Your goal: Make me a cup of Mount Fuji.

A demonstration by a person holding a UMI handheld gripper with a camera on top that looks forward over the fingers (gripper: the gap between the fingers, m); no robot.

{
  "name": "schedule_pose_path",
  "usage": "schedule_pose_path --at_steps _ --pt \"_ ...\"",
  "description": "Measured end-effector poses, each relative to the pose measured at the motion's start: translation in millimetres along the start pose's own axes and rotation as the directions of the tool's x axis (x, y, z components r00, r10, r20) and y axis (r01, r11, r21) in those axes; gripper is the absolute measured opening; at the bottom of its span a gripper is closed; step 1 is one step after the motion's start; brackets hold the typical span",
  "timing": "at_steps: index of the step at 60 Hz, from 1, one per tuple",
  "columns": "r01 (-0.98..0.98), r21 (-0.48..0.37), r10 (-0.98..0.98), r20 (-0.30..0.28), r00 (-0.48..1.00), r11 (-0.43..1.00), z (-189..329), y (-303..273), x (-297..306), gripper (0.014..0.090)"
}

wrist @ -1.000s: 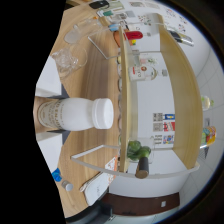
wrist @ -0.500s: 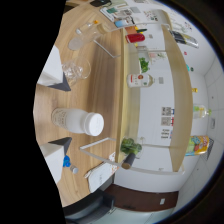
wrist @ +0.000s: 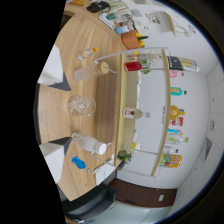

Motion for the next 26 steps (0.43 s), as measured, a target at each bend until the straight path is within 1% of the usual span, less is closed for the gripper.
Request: schedule_pose_path --at_steps 15,26 --pt "0.009 0.006 -0.009 -0.001 1.0 1.0 -15 -2 -17 0.0856" --pt "0.019 -0.001 -0.019 0.015 1.0 1.0 -17 -1 -25 0.0858"
